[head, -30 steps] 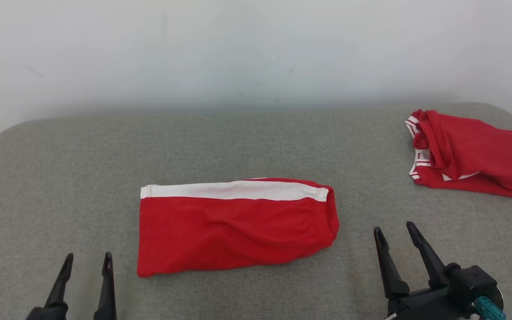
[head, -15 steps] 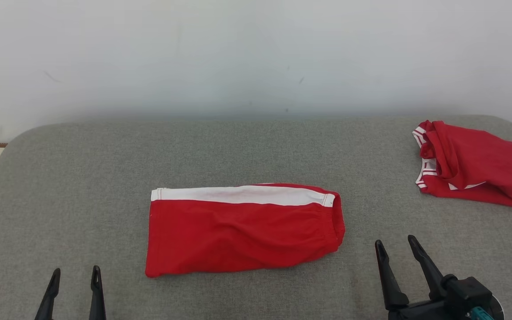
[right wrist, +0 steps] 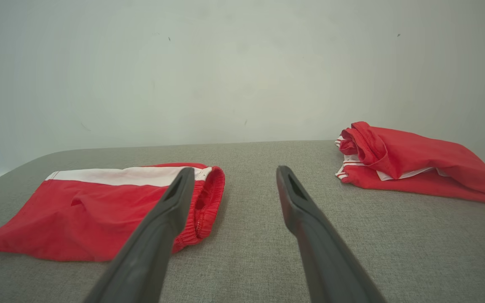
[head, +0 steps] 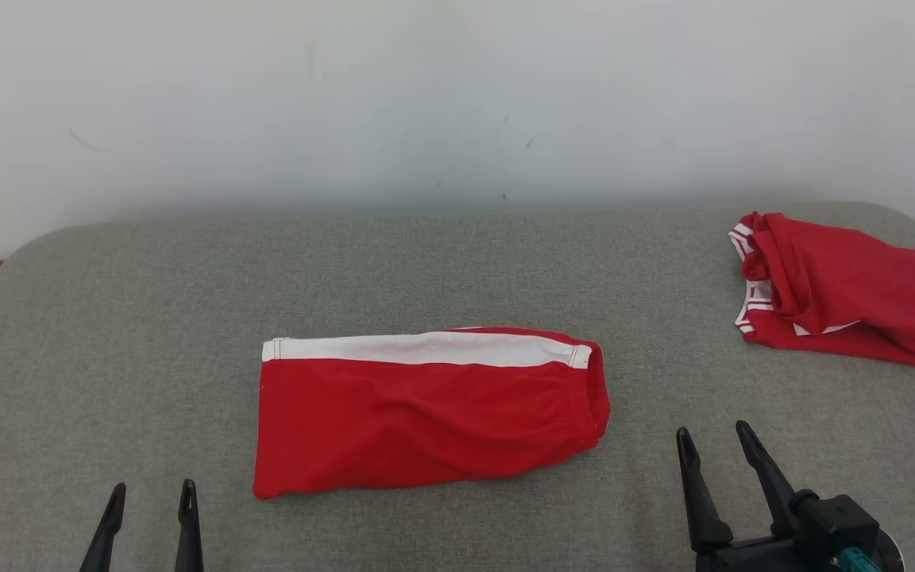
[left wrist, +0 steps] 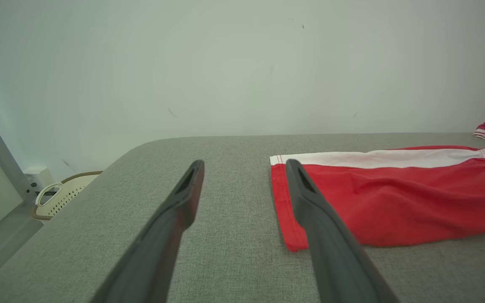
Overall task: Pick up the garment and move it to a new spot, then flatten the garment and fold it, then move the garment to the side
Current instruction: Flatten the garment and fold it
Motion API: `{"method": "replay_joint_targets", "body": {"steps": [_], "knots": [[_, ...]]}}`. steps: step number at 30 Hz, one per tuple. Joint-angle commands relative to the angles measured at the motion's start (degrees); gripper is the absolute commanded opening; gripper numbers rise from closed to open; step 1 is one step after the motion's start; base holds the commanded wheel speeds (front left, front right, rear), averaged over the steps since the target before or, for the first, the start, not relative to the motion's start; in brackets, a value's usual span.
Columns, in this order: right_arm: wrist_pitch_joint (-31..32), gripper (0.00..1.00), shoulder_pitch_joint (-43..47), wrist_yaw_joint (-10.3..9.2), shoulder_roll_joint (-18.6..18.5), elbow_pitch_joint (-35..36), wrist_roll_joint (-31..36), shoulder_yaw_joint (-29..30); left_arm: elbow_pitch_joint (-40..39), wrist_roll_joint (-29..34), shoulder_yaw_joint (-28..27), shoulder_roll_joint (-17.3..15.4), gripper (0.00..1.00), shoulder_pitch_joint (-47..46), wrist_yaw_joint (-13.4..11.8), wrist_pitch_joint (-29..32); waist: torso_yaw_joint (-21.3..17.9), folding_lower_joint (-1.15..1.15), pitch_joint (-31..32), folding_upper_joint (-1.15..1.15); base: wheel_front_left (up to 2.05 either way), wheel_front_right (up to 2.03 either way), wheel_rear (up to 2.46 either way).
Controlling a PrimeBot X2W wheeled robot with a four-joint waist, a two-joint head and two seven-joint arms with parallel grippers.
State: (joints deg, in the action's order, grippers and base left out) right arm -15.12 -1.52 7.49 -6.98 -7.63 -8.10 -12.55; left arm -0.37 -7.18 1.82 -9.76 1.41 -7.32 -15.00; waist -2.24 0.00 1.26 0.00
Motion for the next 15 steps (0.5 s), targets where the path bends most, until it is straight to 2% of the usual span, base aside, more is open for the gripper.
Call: {"method": "replay_joint_targets", "body": {"steps": [1,8,15], "knots": [[-0.04,1.0,0.25,0.0,0.24,-0.09,0.73,0.14,0.18,0.36,-0.2,0.07,1.0,0.59,0.02,-0.23,-0.05,0.0,-0.05,0.0,0.0,0.0,0.0],[-0.04,1.0,0.11,0.0,0.35,-0.39,0.81,0.07,1.29,0.51,0.85,-0.66,1.0,0.65,1.46,-0.23,-0.13,0.0,-0.07,0.0,0.0,0.0,0.0],[-0.04,1.0,0.22,0.0,0.27,-0.4,0.76,0.07,1.46,1.36,1.56,-1.29,1.0,0.56,1.45,-0.23,-0.12,0.0,0.08,0.0,0.0,0.0,0.0]]}}
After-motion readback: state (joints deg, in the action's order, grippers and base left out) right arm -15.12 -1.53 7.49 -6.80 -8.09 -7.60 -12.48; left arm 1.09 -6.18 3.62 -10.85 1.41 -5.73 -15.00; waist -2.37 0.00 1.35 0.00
